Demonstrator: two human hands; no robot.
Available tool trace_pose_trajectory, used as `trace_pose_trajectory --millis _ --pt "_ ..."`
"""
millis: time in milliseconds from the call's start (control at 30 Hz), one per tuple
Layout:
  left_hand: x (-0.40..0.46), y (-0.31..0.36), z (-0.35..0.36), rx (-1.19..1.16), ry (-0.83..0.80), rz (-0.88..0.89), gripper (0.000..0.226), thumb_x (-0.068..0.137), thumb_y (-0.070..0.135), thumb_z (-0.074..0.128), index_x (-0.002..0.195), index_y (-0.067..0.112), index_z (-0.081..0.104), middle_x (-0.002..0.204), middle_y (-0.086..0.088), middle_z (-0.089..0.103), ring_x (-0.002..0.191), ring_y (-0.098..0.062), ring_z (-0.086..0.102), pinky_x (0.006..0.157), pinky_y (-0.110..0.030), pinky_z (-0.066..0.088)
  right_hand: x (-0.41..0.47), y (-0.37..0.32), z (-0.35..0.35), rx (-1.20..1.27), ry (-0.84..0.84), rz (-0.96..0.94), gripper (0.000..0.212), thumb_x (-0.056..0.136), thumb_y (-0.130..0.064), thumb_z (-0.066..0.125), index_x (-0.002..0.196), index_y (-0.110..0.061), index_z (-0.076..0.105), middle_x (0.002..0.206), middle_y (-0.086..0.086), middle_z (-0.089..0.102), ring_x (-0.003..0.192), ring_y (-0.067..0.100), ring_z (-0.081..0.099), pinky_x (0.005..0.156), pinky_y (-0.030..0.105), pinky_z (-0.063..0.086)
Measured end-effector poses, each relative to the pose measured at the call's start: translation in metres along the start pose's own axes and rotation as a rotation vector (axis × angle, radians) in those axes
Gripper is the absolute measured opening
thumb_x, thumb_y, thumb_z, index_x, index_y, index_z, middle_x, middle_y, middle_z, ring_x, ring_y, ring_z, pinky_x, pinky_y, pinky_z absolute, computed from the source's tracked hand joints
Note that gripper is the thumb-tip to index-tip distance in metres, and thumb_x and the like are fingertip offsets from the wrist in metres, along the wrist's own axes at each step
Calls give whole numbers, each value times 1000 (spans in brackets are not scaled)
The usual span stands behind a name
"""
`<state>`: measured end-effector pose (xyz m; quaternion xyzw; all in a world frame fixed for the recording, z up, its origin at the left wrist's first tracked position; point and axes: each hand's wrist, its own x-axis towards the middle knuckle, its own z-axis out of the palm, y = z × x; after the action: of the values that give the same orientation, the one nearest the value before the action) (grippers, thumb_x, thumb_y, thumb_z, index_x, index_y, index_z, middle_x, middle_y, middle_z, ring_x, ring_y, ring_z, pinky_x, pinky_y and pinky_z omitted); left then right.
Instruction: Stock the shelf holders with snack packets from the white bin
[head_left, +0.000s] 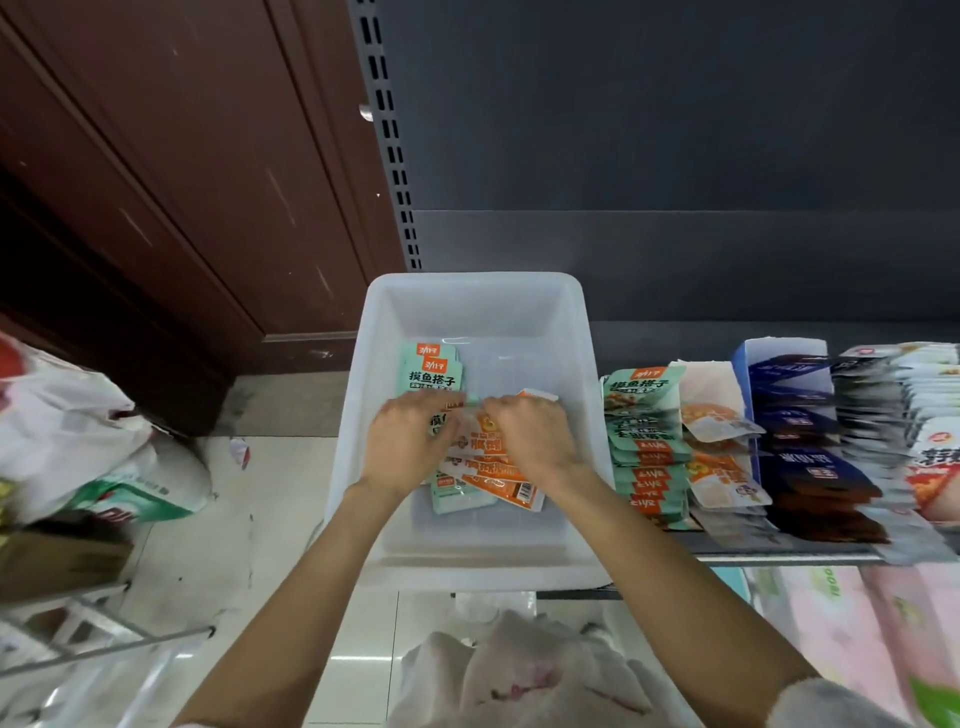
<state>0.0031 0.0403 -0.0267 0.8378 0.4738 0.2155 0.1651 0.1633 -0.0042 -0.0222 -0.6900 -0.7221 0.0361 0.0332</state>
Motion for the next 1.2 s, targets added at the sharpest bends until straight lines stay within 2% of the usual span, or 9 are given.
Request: trace_pose_trajectory --millis 133,267,367,500,633,800,933,1067,1200 --pt "7 21 -25 -481 22 -262 45 84 28 69 125 23 54 119 8 61 105 -6 58 87 -23 48 -18 10 -35 469 405 239 12 93 -13 56 100 -8 64 80 1 68 62 17 63 49 24 43" --pt "15 56 -46 -874 -297 -369 35 84 27 67 117 31 55 106 12 65 91 -2 65 75 -14 53 -38 24 -57 1159 314 447 21 93 -15 57 113 -15 62 116 1 67 100 14 65 76 35 58" --pt "17 78 -45 -792 -390 -260 31 82 20 70 110 28 60 95 8 70 83 -9 69 75 -25 56 -57 36 -72 1286 270 473 26 90 -14 61 111 -24 50 117 -3 63 100 10 64 74 30 58" --pt "23 107 -40 -547 -431 -40 31 80 21 72 97 44 60 89 16 68 75 -2 65 70 -25 56 -92 70 -101 1055 362 404 26 87 -12 65 107 -22 50 102 -11 66 90 5 66 69 26 57" --pt "35 156 -27 -324 -266 174 25 83 24 68 103 38 60 90 18 64 77 0 62 71 -18 51 -131 104 -123 606 529 280 11 91 -15 61 102 -18 64 76 -17 64 65 0 60 60 18 46" --pt "63 217 13 -482 -161 438 24 85 20 67 109 22 66 103 10 67 94 -3 62 83 -29 52 -168 153 -135 580 793 391 19 93 -14 55 104 -13 70 90 -8 68 79 10 63 73 12 46" --pt "76 240 49 -566 -181 449 21 86 18 67 106 19 70 96 7 65 89 -4 61 78 -28 51 -181 185 -128 557 796 417 21 93 -8 55 107 -13 70 103 -6 69 95 7 63 86 13 45" --pt "81 233 73 -358 -56 495 15 85 27 67 97 21 72 88 7 70 77 -9 63 81 -28 40 -172 196 -116 496 739 324 29 88 5 58 108 -13 71 104 -11 66 95 -2 61 85 6 43" --pt "77 216 82 -60 -5 539 23 79 21 73 102 20 70 101 3 69 99 -19 59 86 -34 38 -161 195 -108 355 627 162 41 82 13 59 110 -13 70 106 1 71 94 11 67 82 27 55"
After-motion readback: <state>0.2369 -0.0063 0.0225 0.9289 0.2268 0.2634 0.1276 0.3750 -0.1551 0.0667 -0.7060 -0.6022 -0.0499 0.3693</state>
